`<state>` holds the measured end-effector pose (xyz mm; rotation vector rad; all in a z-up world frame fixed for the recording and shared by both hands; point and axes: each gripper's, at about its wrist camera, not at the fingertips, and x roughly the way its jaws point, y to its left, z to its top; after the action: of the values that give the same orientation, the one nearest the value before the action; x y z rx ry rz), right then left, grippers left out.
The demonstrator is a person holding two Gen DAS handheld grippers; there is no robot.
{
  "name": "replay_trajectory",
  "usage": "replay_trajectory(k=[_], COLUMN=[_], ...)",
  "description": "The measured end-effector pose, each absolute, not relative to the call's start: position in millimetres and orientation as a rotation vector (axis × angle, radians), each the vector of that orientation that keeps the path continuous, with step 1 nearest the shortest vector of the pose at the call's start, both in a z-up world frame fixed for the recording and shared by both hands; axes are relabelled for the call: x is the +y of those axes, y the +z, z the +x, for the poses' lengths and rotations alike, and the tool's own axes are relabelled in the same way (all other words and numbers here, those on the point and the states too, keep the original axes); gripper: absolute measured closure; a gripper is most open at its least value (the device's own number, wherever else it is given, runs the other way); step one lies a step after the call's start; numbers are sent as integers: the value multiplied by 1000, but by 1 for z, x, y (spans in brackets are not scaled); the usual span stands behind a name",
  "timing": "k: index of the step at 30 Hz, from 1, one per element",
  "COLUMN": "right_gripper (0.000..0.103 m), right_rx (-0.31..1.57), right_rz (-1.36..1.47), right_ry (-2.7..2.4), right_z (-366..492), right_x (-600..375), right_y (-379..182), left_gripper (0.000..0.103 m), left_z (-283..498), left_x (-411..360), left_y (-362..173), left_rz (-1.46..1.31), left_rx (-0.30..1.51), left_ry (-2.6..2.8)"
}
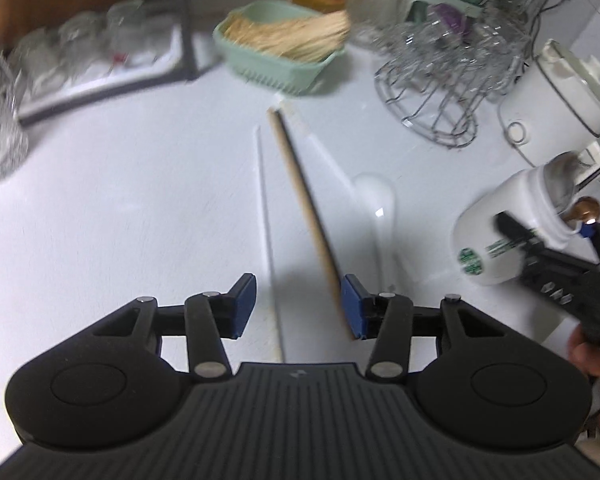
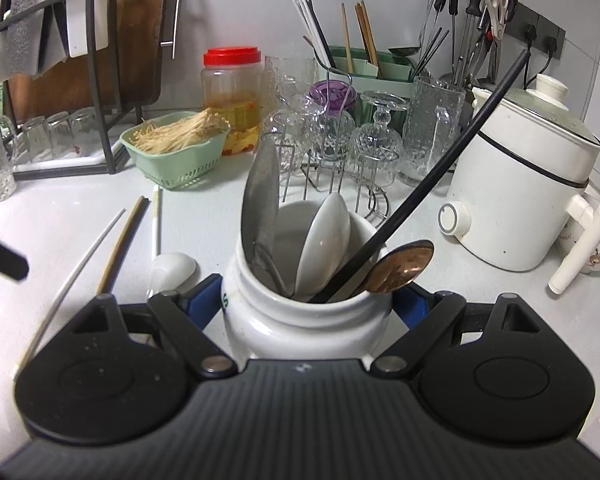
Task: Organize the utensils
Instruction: 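Withdraw the open left tool from the mug back over the counter, then lower the open left tool around the white chopstick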
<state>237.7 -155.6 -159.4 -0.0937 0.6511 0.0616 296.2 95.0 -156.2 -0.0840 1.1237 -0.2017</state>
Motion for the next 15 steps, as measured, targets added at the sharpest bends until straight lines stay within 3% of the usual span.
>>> replay_trajectory(k=[12,15], right_gripper=[12,12], right_rx=[689,695], right_rz=[-106,-103], right_ry=[43,37], right_z=[241,242], right_x=[-152,-152], right_y=[-157,-157], left_gripper=[75,75], left_z=[299,303], left_x=[99,92], left_y=[-206,-208], left_rz=[-41,-14], left_rx=[1151,1151], left_ry=[-211,-223])
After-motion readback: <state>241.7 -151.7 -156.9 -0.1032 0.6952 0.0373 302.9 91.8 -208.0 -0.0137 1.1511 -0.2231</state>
